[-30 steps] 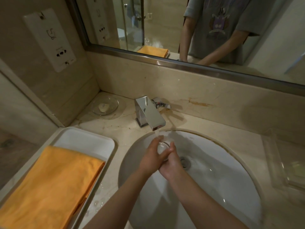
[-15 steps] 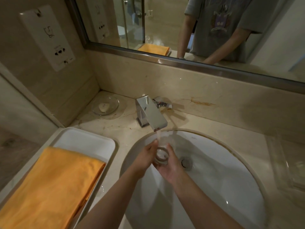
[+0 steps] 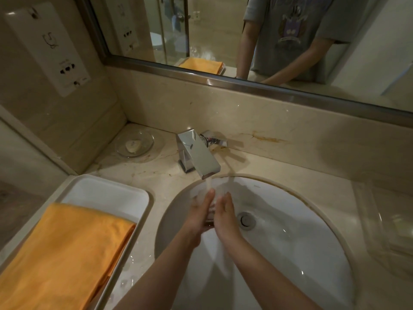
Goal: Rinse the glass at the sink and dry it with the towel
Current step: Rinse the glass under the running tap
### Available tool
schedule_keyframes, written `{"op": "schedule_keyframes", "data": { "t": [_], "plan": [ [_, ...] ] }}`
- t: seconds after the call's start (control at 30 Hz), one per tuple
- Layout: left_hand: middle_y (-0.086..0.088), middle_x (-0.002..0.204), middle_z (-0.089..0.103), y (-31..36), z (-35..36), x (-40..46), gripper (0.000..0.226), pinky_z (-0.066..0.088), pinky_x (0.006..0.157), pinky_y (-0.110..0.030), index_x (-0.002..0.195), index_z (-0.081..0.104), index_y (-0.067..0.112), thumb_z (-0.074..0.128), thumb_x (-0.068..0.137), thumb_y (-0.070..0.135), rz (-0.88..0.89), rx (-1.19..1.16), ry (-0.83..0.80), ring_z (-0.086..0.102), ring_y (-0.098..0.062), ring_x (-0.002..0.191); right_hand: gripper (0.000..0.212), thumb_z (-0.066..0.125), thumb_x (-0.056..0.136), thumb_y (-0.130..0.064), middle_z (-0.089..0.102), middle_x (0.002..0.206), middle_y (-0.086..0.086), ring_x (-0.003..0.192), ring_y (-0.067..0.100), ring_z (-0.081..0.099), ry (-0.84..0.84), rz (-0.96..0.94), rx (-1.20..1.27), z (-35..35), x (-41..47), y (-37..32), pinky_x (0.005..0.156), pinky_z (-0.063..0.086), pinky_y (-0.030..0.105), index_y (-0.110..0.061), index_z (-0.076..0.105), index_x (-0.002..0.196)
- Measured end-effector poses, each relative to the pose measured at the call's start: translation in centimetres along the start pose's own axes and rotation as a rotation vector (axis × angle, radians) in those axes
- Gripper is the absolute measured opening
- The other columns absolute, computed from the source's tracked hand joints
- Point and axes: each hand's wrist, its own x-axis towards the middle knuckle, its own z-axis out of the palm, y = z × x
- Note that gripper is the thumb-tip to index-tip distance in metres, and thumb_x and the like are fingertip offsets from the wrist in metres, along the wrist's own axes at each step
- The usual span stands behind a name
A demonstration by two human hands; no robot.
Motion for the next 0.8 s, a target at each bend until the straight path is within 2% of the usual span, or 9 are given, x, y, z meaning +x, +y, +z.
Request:
{"op": "schedule_keyframes", "data": {
  "t": [0.1,0.2,0.3,0.37,0.47,0.53,0.6,0.73,0.8],
  "plan": [
    [-0.006,0.104,0.069,-0.3,1.1,-0.6,0.036,0.056,0.068,-0.03,0.114,0.055,0.021,0.047,0.09,0.047,0.036,-0.031,0.052,0.069,-0.018,0.09,0.056,0.021,0.097,-0.05,0.058,0.117,0.007,0.102,0.024,0.057,0.091,0.138,0.069,0.1,1.5,-1.0,0.083,0.044,0.032,-0.011,0.047,0.127],
    [-0.006,0.103,0.07,-0.2,1.3,-0.5,0.039,0.057,0.074,-0.037,0.118,0.054,0.022,0.049,0.09,0.049,-0.018,-0.118,0.135,0.069,-0.022,0.092,0.069,0.018,0.092,-0.061,0.066,0.113,0.009,0.099,0.026,0.062,-0.006,0.313,0.128,-0.3,3.5,-1.6,0.095,0.046,0.039,-0.013,0.062,0.115],
    [-0.007,0.106,0.069,-0.4,1.1,0.2,0.047,0.057,0.073,-0.036,0.119,0.055,0.022,0.049,0.087,0.056,-0.087,-0.163,0.198,0.069,-0.023,0.091,0.056,0.02,0.098,-0.048,0.061,0.121,0.014,0.106,0.029,0.06,-0.004,0.311,0.076,0.2,3.7,-1.9,0.091,0.046,0.033,-0.012,0.055,0.122],
    [-0.005,0.106,0.069,-0.3,0.9,0.4,0.056,0.054,0.069,-0.031,0.117,0.058,0.021,0.046,0.083,0.065,-0.099,-0.177,0.202,0.068,-0.019,0.09,0.04,0.028,0.099,-0.041,0.06,0.119,0.011,0.099,0.023,0.062,0.061,0.115,-0.09,1.1,2.5,-1.5,0.077,0.046,0.026,-0.015,0.051,0.119],
    [0.005,0.109,0.064,-0.4,0.7,0.5,0.07,0.046,0.069,-0.027,0.121,0.055,0.021,0.044,0.076,0.074,-0.088,-0.171,0.176,0.062,-0.008,0.089,0.05,0.031,0.099,-0.036,0.039,0.142,0.004,0.127,0.022,0.045,0.04,-0.139,-0.256,1.8,0.4,0.2,0.098,0.043,0.032,-0.018,0.024,0.144],
    [-0.002,0.113,0.067,-0.9,0.5,0.9,0.078,0.05,0.073,-0.03,0.12,0.058,0.022,0.045,0.07,0.081,-0.098,-0.162,0.178,0.066,-0.015,0.096,0.053,0.028,0.099,-0.035,0.025,0.152,0.003,0.135,0.024,0.035,-0.036,-0.163,-0.224,1.1,0.5,0.2,0.105,0.04,0.039,-0.023,0.012,0.148],
    [-0.01,0.116,0.067,-0.8,0.7,0.8,0.084,0.053,0.069,-0.032,0.121,0.058,0.027,0.043,0.063,0.085,-0.118,-0.17,0.151,0.067,-0.024,0.1,0.052,0.027,0.099,-0.04,0.031,0.15,0.006,0.131,0.026,0.041,-0.063,-0.088,-0.137,0.2,0.9,-0.6,0.102,0.039,0.033,-0.02,0.02,0.147],
    [-0.008,0.111,0.069,-0.2,1.6,0.6,0.06,0.055,0.059,-0.026,0.12,0.059,0.023,0.038,0.085,0.067,-0.109,-0.189,0.16,0.07,-0.02,0.089,0.066,0.017,0.096,-0.055,0.058,0.126,0.018,0.113,0.032,0.056,-0.072,0.383,0.159,-1.1,2.4,-2.3,0.083,0.042,0.031,-0.01,0.05,0.13],
    [-0.009,0.109,0.07,-0.1,1.7,0.8,0.063,0.055,0.063,-0.027,0.116,0.063,0.021,0.03,0.088,0.066,-0.088,-0.179,0.145,0.07,-0.022,0.091,0.07,0.016,0.092,-0.062,0.061,0.123,0.016,0.108,0.031,0.06,-0.115,0.395,0.162,-0.9,2.4,-2.2,0.087,0.048,0.035,-0.014,0.05,0.131]
  ]
}}
